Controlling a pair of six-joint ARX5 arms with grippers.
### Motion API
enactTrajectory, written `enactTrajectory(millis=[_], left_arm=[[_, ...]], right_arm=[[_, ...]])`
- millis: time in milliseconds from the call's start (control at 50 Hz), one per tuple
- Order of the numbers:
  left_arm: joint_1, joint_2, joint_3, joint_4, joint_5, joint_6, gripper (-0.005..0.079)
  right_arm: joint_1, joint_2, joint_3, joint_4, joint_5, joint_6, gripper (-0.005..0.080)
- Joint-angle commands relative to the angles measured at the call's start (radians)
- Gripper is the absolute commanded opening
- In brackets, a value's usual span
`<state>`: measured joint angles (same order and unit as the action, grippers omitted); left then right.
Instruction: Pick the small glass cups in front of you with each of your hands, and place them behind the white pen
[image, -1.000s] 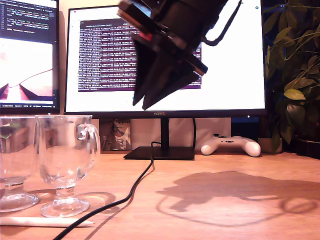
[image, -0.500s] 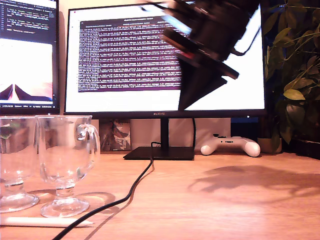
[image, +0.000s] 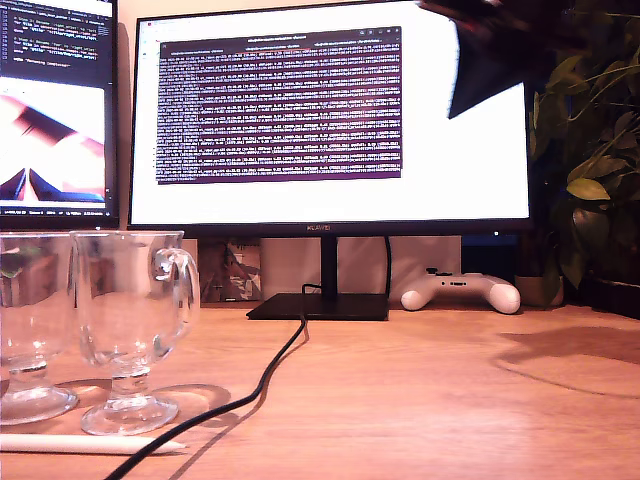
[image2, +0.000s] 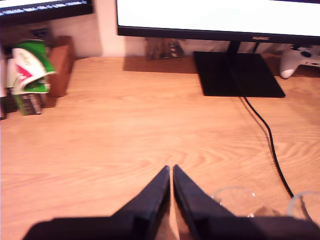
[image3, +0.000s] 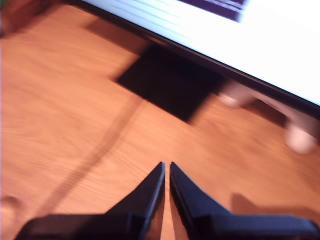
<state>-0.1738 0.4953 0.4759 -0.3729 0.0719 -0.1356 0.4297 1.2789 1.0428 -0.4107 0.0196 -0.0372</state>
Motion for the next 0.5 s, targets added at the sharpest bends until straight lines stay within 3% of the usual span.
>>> enactTrajectory(millis=[0,160,480], left_arm=[[0.007,0.002,-0.019,0.018,-0.011,-0.003,-0.0019],[0.058,0.000,-0.029,0.006,-0.042,-0.024,-0.0019],[0.185,0.001,-0.049,0.019,0.016,-0.059,-0.0019]], right_arm=[[-0.021,-0.012,-0.058,0.014,0.018,0.013,-0.0008],[-0.080,-0.080,-0.163,0.087,0.018,0.041,-0.0008],[-0.230,-0.236,-0.334,0.138,0.024,0.030,-0.0008]])
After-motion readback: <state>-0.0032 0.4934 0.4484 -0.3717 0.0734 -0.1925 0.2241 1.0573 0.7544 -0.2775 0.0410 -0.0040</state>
